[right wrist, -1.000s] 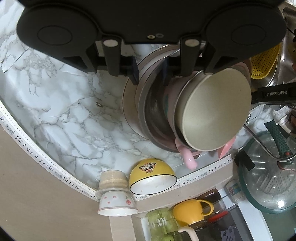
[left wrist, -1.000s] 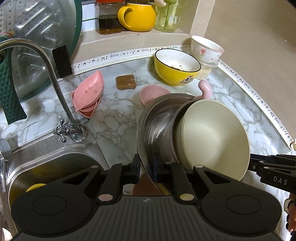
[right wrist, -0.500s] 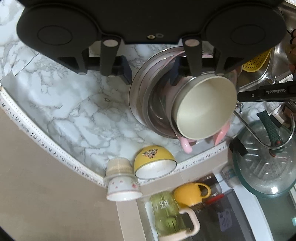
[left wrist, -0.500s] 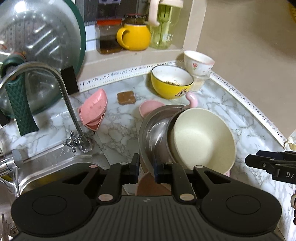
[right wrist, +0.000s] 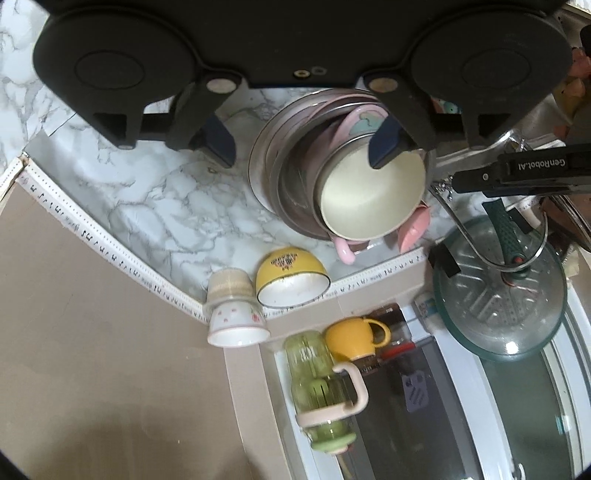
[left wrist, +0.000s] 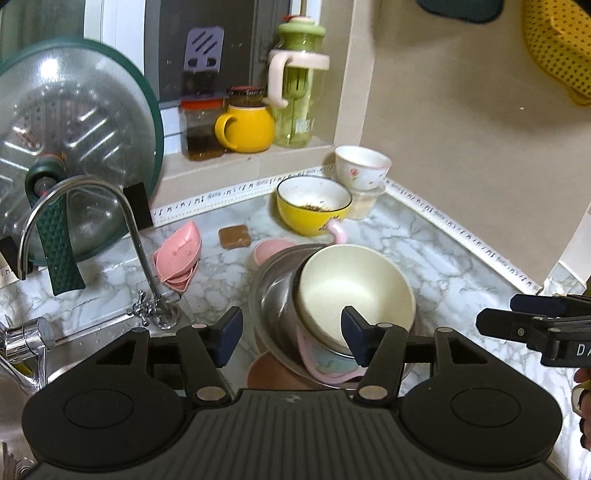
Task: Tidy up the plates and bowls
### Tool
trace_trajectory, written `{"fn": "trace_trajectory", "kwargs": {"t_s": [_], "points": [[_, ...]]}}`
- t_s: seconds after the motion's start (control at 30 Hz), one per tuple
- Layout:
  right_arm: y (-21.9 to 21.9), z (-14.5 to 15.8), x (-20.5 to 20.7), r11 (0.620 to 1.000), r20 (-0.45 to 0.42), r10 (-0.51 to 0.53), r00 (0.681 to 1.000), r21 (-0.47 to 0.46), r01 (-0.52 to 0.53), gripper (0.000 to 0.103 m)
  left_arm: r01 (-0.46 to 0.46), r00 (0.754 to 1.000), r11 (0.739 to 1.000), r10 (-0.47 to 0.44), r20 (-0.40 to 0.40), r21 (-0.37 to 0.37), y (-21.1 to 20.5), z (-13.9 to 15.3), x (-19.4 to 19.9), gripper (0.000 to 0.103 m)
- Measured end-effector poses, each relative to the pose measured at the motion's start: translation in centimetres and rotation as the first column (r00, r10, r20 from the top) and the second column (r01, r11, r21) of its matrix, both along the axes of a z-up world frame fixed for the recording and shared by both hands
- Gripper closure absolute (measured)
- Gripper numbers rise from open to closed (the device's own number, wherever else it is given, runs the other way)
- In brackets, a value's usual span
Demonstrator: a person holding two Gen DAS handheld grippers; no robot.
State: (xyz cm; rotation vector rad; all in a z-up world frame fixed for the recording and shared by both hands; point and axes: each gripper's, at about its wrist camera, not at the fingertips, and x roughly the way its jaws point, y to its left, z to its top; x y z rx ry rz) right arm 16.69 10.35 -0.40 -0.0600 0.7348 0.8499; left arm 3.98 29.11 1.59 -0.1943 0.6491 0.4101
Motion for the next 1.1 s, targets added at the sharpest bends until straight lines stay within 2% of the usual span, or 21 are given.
{"fn": "trace_trajectory", "kwargs": {"t_s": [0.1,0.27,0.37,0.43,0.57,0.8,1.1], "points": [[-0.4,0.5,-0.8,1.0,0.04,0.007,0.999,0.009,-0.007,0.012,0.006,1.0,1.0,-0.007,0.019,0.014,-1.0,0.4,-0.4,0.032],[-1.0,1.4,-2.2,1.0,0.103,0.018,0.995,0.018,-0.02,0.001,0.029,0.999,0.998,-0.031,0.042,0.049,-2.6,0.8,-0.9,0.028],[-1.2,2.0,-3.1,1.0,0.16,0.022,0.987,0.016,-0.024,0.0,0.038,0.997,0.998,-0.041,0.058,0.044,-3.4,1.0,-1.2,0.024],[-1.5,2.2,-3.6,1.0,0.186,0.017,0.982,0.017,-0.021,0.0,0.03,0.997,0.998,-0.033,0.066,0.047,-3.7,1.0,-1.4,0.015],[-2.3,2.4,-4.3,0.999,0.207,-0.003,0.978,0.038,-0.005,0.0,0.026,0.996,0.998,-0.031,0.08,0.054,-4.5,1.0,-1.8,0.004],[-3.6,2.1,-4.6,0.997,0.205,-0.036,0.978,0.067,0.023,0.0,0.028,0.996,0.999,-0.03,0.082,0.02,-5.5,0.8,-2.4,0.003],[-5.7,2.1,-5.1,0.992,0.188,-0.089,0.978,0.104,0.07,0.0,0.042,0.997,0.998,-0.045,0.068,0.049,-7.3,1.0,-2.9,0.003]]}}
